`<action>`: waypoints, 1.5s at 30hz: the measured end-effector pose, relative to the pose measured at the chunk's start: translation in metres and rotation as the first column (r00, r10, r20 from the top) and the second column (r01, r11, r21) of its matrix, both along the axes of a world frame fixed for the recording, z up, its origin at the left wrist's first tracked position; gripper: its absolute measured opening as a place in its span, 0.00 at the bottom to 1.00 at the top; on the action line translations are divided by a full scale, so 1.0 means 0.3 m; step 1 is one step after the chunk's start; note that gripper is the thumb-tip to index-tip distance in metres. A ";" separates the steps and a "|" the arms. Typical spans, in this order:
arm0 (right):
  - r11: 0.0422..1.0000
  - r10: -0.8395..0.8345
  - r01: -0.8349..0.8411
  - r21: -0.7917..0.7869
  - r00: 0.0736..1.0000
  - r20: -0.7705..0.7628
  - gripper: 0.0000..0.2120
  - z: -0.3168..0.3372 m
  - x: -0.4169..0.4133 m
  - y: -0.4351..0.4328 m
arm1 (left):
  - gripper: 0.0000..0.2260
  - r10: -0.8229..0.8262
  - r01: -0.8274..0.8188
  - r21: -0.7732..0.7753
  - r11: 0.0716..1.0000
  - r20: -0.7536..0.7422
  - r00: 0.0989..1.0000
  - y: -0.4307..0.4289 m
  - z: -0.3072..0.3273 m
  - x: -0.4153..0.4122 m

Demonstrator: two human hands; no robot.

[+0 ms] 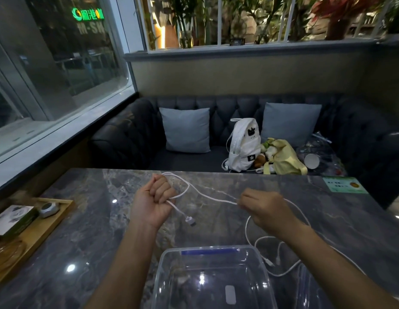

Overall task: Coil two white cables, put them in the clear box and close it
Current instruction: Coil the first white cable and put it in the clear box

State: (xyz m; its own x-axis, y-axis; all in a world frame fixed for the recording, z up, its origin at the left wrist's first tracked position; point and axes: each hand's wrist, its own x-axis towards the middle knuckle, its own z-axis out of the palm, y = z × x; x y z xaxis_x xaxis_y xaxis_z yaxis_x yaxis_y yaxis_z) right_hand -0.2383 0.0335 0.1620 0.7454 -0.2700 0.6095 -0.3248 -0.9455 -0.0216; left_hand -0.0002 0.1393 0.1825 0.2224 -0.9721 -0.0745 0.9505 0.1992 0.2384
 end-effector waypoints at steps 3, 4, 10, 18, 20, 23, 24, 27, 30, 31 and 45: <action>0.997 0.071 -0.074 -0.028 0.993 -0.092 0.08 0.047 0.018 0.035 | 0.19 -0.015 0.015 0.032 0.999 0.001 1.000 -0.002 -0.001 -0.012; 0.993 0.110 -0.113 -0.031 0.989 -0.101 0.07 0.064 0.024 0.046 | 0.17 -0.026 0.027 0.042 0.999 -0.019 0.999 -0.003 0.000 -0.018; 0.968 0.249 -0.250 0.012 0.959 -0.132 0.10 0.149 0.055 0.107 | 0.18 -0.084 -0.037 0.265 0.964 0.429 0.899 -0.020 0.009 -0.104; 0.967 0.254 -0.253 0.030 0.960 -0.117 0.11 0.214 0.082 0.124 | 0.16 -0.386 0.118 0.391 0.913 0.731 0.563 -0.018 0.006 -0.212; 0.967 0.250 -0.245 0.061 0.964 -0.088 0.11 0.213 0.086 0.116 | 0.17 -0.399 0.101 0.400 0.911 0.792 0.462 -0.016 0.001 -0.220; 0.966 0.225 -0.217 0.137 0.973 -0.045 0.10 0.194 0.095 0.093 | 0.17 -0.431 0.124 0.416 0.901 0.827 0.360 -0.014 -0.002 -0.222; 0.959 0.214 -0.205 0.193 0.977 -0.024 0.10 0.187 0.099 0.083 | 0.17 -0.442 0.141 0.420 0.896 0.825 0.352 -0.015 -0.004 -0.221; 0.920 0.171 -0.182 0.348 0.983 0.062 0.08 0.174 0.110 0.042 | 0.17 -0.474 0.219 0.421 0.880 0.766 0.435 -0.018 -0.001 -0.203; 0.845 0.094 -0.161 0.511 0.983 0.155 0.05 0.156 0.104 -0.009 | 0.15 -0.492 0.313 0.380 0.870 0.676 0.548 -0.010 0.001 -0.170; 0.808 0.071 -0.168 0.565 0.980 0.188 0.04 0.149 0.101 -0.022 | 0.15 -0.500 0.335 0.371 0.866 0.660 0.561 -0.007 0.000 -0.163; 0.572 -0.207 -0.105 0.814 0.941 0.267 0.13 0.024 0.036 -0.111 | 0.14 -0.445 0.417 0.168 0.893 0.466 0.765 0.031 -0.021 -0.113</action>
